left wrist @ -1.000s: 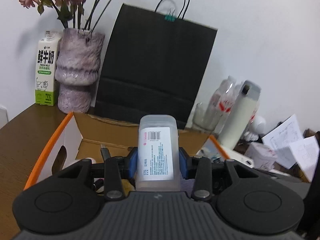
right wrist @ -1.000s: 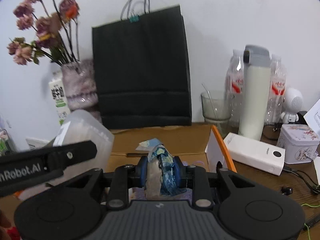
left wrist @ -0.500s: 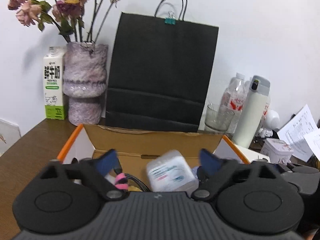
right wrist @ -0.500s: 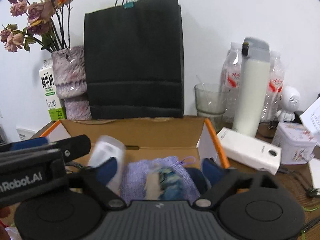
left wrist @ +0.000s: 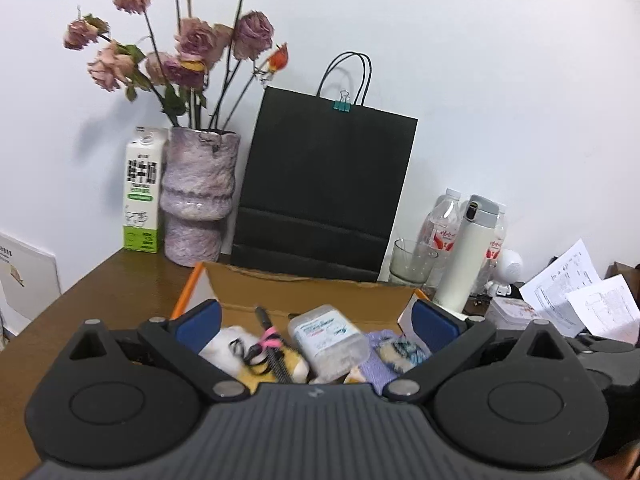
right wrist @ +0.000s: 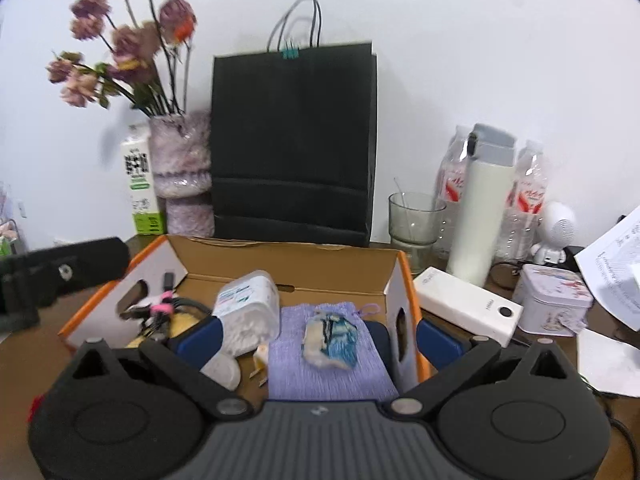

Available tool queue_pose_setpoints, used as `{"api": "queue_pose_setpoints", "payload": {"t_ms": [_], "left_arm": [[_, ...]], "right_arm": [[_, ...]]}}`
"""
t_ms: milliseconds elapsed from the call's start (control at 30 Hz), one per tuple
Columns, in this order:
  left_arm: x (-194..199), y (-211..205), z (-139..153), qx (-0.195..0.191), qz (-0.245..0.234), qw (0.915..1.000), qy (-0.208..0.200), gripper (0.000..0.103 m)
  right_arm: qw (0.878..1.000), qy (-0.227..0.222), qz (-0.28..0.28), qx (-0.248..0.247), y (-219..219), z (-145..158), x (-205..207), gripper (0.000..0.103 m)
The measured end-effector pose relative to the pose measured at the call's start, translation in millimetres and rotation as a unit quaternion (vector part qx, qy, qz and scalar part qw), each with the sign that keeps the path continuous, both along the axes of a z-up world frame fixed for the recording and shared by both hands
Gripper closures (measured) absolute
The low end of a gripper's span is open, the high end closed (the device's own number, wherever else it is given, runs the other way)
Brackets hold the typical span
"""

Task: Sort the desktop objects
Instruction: 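Withdraw both grippers from the box back over the table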

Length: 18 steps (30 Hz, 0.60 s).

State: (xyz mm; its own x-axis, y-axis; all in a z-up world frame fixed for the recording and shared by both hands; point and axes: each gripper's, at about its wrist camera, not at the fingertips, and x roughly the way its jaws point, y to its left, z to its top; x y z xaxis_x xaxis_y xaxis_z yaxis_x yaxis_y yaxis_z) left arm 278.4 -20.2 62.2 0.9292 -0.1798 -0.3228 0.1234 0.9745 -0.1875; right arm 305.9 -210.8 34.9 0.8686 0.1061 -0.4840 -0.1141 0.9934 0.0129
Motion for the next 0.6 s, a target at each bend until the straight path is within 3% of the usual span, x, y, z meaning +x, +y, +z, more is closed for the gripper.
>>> {"api": "queue_pose_setpoints", "payload": {"t_ms": [267, 600], "left_arm": [[-49.0, 47.1, -34.0, 0.006, 0.058, 0.9973, 0.046, 0.000], [-68.5, 70.6, -78.8, 0.042, 0.084, 0.9899, 0.106, 0.000]], "right_arm": [[0.999, 0.030, -0.016, -0.017, -23.0, -30.6, -61.8, 0.000], [0.997, 0.067, -0.028, -0.016, -29.9, -77.8, -102.6, 0.000]]}}
